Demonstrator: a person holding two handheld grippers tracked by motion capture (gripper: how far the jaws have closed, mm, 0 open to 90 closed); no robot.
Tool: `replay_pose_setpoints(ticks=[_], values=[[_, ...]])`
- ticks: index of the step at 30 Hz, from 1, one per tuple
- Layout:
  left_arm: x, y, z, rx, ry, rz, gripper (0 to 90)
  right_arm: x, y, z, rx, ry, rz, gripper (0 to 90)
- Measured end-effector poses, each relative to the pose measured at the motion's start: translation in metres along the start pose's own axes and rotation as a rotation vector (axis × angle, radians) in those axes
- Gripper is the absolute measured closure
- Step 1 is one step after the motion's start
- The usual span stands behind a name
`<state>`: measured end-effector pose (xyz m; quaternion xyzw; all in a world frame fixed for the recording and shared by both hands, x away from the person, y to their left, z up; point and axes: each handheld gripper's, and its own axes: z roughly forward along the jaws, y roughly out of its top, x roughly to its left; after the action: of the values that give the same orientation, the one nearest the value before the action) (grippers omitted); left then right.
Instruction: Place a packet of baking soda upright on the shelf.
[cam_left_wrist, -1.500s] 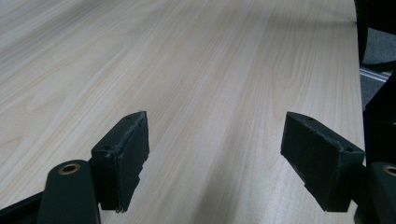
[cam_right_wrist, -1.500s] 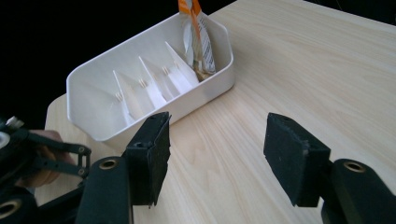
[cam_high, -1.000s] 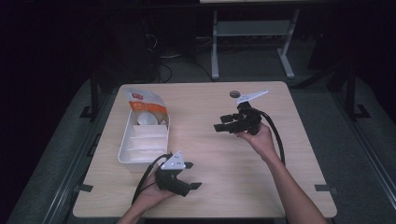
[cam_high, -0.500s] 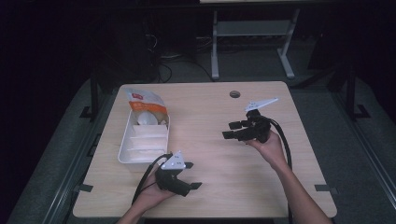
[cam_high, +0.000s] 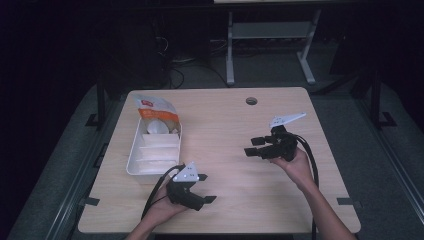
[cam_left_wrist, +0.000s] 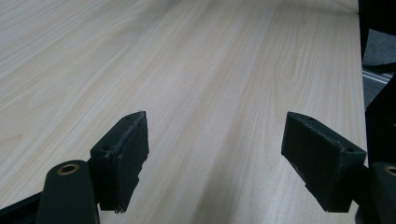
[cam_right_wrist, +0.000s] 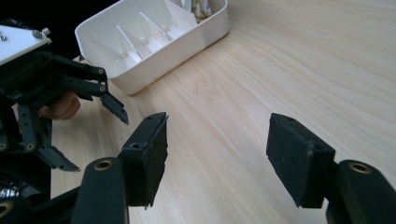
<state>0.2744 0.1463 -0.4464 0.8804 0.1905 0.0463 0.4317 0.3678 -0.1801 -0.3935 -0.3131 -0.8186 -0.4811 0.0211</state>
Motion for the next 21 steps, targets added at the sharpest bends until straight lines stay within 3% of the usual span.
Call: replay_pose_setpoints(ticks=[21], values=[[0.001, 0.000, 0.000, 0.003, -0.001, 0.001, 22.7, 0.010, -0.044, -0.014, 0.026, -0.014, 0.020, 37.2]])
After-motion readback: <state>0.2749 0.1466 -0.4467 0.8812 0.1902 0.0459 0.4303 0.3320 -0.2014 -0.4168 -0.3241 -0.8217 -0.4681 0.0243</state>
